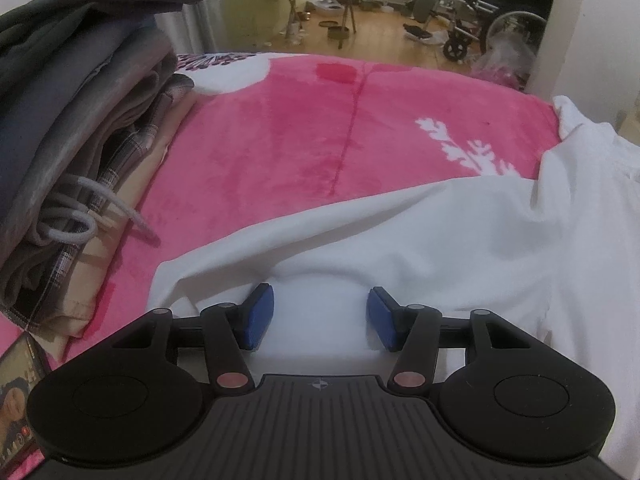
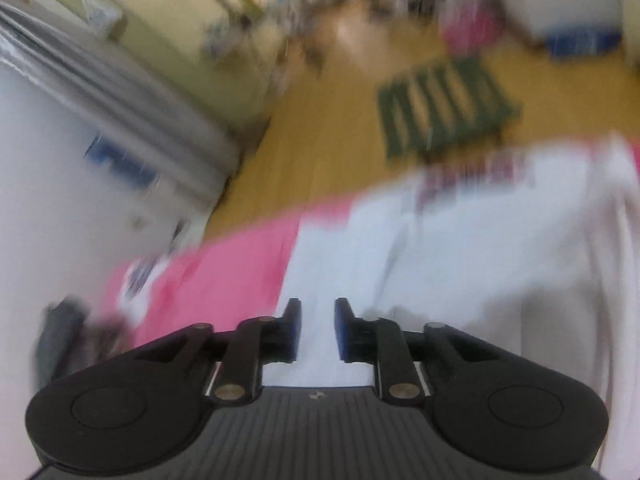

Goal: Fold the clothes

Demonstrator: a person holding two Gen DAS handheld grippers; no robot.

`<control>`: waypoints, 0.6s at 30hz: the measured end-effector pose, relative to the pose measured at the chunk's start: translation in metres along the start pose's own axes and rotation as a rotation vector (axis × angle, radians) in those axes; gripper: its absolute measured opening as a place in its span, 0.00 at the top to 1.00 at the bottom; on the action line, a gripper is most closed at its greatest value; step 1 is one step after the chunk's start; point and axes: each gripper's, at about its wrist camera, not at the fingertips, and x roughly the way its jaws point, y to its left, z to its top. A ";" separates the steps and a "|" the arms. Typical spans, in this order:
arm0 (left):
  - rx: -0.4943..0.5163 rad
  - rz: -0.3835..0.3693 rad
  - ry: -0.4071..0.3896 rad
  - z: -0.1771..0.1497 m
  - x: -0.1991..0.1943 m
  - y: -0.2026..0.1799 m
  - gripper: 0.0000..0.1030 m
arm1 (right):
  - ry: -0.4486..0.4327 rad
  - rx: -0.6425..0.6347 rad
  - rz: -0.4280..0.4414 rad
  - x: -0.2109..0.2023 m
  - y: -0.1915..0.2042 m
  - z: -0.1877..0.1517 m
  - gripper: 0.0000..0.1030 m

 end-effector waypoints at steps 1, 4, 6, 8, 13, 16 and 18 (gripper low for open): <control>-0.004 0.004 0.002 0.001 0.001 -0.001 0.48 | 0.054 0.011 0.010 -0.002 -0.004 -0.011 0.76; -0.010 0.011 0.007 0.003 0.000 -0.001 0.48 | 0.165 -0.025 -0.018 -0.005 -0.008 -0.040 0.75; -0.016 0.010 0.001 0.003 -0.002 0.000 0.48 | 0.188 -0.128 -0.077 -0.013 -0.003 -0.058 0.75; -0.032 0.006 -0.025 0.004 -0.010 0.003 0.48 | 0.198 -0.210 -0.119 -0.032 0.007 -0.070 0.75; -0.046 -0.001 -0.139 0.007 -0.047 0.007 0.48 | 0.197 -0.339 -0.265 -0.120 0.010 -0.080 0.75; -0.031 -0.011 -0.199 0.014 -0.077 0.001 0.48 | 0.201 -0.316 -0.358 -0.177 -0.006 -0.087 0.75; 0.010 -0.042 -0.220 0.019 -0.100 -0.012 0.48 | 0.179 -0.270 -0.376 -0.205 -0.023 -0.098 0.70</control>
